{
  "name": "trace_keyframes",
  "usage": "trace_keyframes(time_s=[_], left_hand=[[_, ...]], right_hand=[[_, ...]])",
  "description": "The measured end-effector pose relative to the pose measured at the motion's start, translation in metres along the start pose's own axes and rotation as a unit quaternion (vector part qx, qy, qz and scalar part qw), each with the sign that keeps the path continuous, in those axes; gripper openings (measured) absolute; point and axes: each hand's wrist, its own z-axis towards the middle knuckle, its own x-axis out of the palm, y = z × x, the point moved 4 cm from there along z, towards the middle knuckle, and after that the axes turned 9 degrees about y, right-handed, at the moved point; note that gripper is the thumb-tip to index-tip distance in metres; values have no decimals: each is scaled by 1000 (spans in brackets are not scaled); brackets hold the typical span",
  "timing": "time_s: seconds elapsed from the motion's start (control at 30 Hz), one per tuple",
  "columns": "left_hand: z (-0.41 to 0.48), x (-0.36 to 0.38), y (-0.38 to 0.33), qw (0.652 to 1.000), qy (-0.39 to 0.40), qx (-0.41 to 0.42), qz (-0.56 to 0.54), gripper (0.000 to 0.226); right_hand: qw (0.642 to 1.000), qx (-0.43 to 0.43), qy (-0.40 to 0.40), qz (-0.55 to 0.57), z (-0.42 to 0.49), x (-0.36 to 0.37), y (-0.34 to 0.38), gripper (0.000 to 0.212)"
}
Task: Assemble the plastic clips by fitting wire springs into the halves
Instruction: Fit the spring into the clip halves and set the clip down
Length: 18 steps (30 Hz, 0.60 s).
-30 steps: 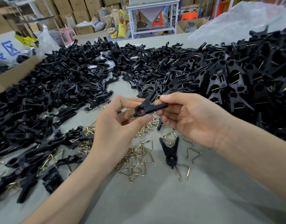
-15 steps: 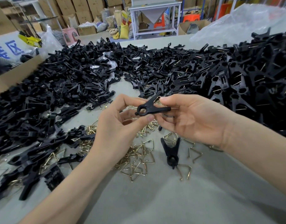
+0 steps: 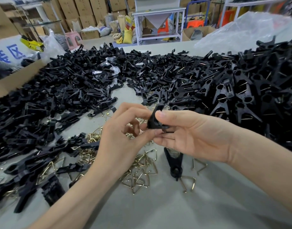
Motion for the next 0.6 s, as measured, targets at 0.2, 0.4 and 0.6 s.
trace_keyframes(time_s=[0.2,0.4,0.6], left_hand=[[-2,-2,2,999,-13,16,25,25],[-2,0,-1,997,-8,46,68,28],[-3,1,-3,995,-3,59,81,31]], right_hand=[[1000,14,1,10,-1,0,-2,50],[1000,22,-1,-3,-1,-2,-4,44],[998,54,6,-19,-1,-2,-8,47]])
